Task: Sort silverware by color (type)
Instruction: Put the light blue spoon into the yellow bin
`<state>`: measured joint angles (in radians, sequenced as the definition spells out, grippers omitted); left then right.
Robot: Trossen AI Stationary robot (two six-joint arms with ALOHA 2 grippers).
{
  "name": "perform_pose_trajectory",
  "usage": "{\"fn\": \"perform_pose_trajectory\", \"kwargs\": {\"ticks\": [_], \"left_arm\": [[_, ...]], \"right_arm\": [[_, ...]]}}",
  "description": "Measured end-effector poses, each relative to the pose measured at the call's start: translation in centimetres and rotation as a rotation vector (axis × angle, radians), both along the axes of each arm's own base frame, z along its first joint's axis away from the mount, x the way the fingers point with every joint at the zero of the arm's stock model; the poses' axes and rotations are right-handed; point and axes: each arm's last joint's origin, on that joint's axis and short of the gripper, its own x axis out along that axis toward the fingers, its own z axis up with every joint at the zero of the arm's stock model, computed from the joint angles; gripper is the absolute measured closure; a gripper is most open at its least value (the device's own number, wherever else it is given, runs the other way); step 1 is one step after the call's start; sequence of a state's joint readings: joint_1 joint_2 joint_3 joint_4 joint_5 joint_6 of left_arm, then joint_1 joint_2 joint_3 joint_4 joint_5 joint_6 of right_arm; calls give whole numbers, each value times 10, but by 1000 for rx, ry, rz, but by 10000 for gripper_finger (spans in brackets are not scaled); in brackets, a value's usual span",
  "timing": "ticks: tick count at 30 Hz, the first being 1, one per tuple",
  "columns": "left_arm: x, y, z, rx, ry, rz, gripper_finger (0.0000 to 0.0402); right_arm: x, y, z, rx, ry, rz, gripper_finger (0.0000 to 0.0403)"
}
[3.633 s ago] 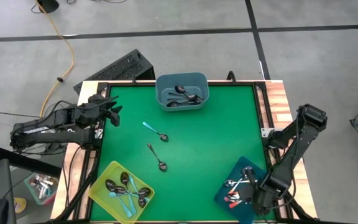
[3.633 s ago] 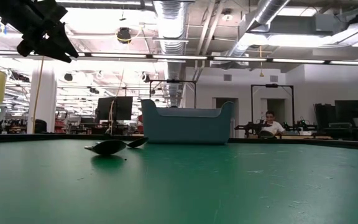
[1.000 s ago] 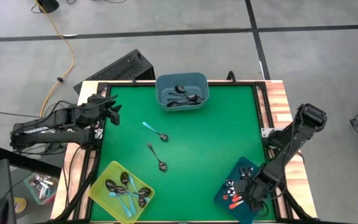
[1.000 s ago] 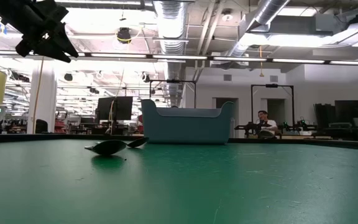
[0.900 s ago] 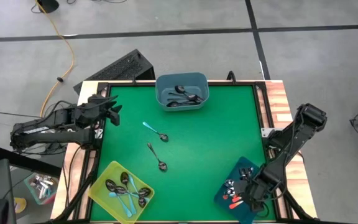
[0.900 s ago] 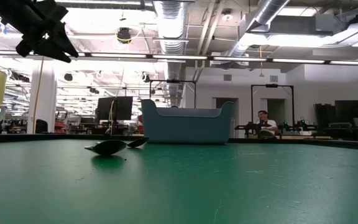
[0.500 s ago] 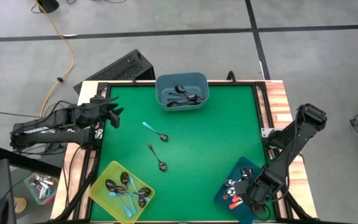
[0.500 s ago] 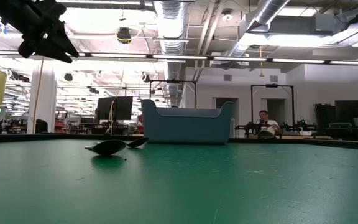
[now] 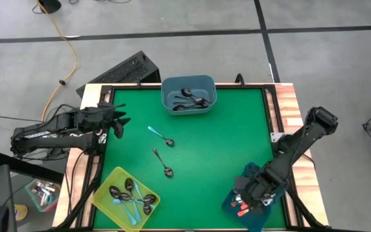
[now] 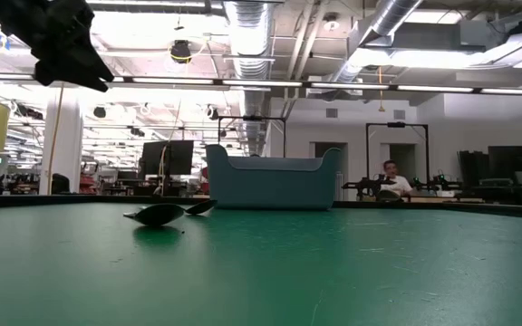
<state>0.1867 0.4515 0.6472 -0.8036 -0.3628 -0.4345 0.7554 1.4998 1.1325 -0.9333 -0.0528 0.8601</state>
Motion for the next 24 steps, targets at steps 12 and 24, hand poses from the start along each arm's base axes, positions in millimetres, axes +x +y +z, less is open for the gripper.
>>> {"fn": "perform_pose_trajectory", "kwargs": {"ticks": [12, 24], "left_arm": [[1, -2, 0, -8, 16, -102, 232], [1, -2, 0, -13, 15, -110, 232]], "right_arm": [[62, -66, 13, -29, -198, -130, 182], [127, -141, 33, -40, -668, -447, 182]]}}
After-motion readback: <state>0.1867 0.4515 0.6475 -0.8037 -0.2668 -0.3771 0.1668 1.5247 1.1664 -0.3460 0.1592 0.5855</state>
